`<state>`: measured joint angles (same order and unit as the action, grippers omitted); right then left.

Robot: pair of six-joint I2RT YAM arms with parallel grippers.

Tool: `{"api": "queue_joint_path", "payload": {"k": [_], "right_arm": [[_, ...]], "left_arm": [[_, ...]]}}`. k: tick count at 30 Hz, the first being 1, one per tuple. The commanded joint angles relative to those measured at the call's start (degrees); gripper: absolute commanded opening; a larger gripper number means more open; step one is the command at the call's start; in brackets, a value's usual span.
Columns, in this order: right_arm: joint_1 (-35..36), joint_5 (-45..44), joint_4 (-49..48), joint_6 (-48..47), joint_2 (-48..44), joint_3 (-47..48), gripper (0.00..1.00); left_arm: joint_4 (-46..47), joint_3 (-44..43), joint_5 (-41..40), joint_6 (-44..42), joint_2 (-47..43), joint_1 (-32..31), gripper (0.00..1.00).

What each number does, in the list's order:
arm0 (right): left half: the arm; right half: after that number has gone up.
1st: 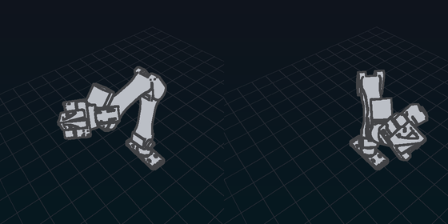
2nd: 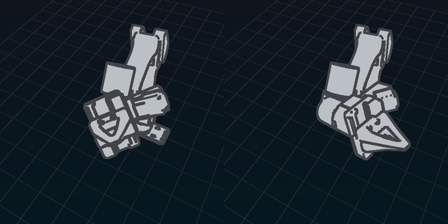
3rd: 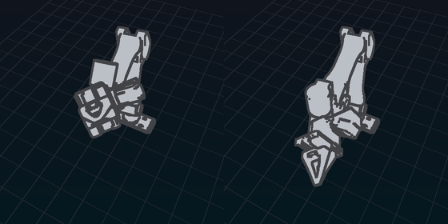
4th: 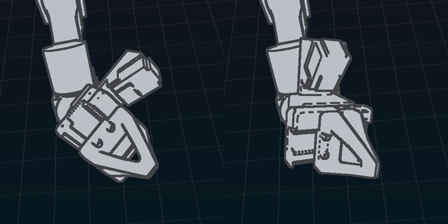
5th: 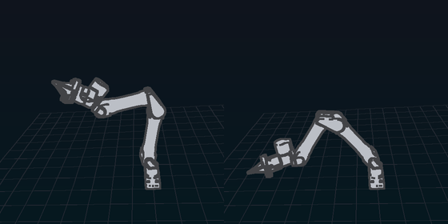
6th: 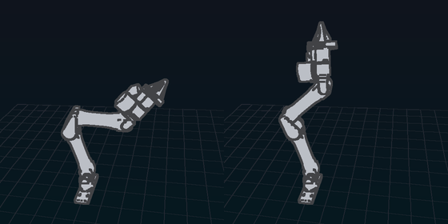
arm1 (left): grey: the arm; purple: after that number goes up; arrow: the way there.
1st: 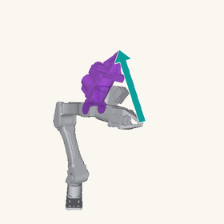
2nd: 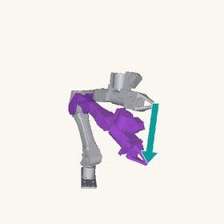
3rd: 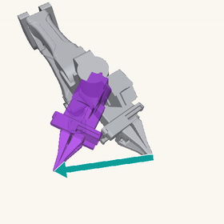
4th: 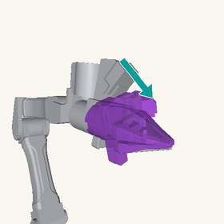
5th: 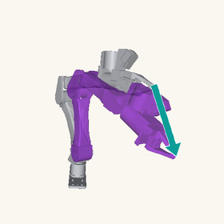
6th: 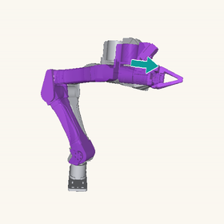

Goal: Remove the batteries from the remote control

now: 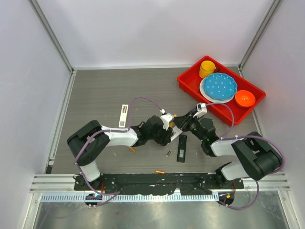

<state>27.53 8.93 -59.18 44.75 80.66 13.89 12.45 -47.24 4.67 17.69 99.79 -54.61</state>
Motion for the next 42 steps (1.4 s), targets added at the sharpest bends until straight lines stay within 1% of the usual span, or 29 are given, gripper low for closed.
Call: {"api": "queue_joint_path", "payload": {"k": [1,3,4,5,6,9,19,24,31,42], "right_arm": [[-0.3,-1.6,0.9,-3.7,-2.9,2.0,0.01],[-0.3,-5.9,6.0,-6.5,-4.8,2.5,0.01],[-0.3,-7.5,7.2,-8.7,-6.6,2.8,0.01],[-0.3,-11.4,8.1,-9.9,-7.4,2.8,0.01],[-0.3,-12.7,9.3,-10.9,-8.0,2.6,0.02],[-0.2,-17.1,9.1,-13.5,-9.3,2.0,0.01],[0.6,-19.0,7.7,-18.0,-8.9,1.8,0.01],[5.1,-21.9,8.7,-22.5,-10.0,2.3,0.02],[12.0,-30.0,12.8,-30.1,-11.6,3.9,0.01],[15.1,-35.1,15.5,-34.3,-13.8,4.5,0.01]], "left_arm": [[-8.8,2.4,2.1,1.0,5.2,-0.4,0.00],[-8.8,2.5,1.9,1.0,5.2,-0.5,0.00],[-8.8,2.5,1.9,1.0,5.0,-0.4,0.00],[-8.8,2.5,1.9,0.9,5.1,-0.4,0.00],[-8.8,2.6,1.9,0.9,5.2,-0.4,0.00],[-8.8,2.6,1.9,0.9,5.2,-0.4,0.00],[-9.1,2.3,2.1,0.9,5.6,-0.4,0.00],[-9.2,2.4,2.0,0.9,5.6,-0.4,0.00],[-9.2,2.3,2.0,0.8,5.8,-0.4,0.00],[-9.5,2.2,2.1,0.7,5.9,-0.4,0.00]]}}
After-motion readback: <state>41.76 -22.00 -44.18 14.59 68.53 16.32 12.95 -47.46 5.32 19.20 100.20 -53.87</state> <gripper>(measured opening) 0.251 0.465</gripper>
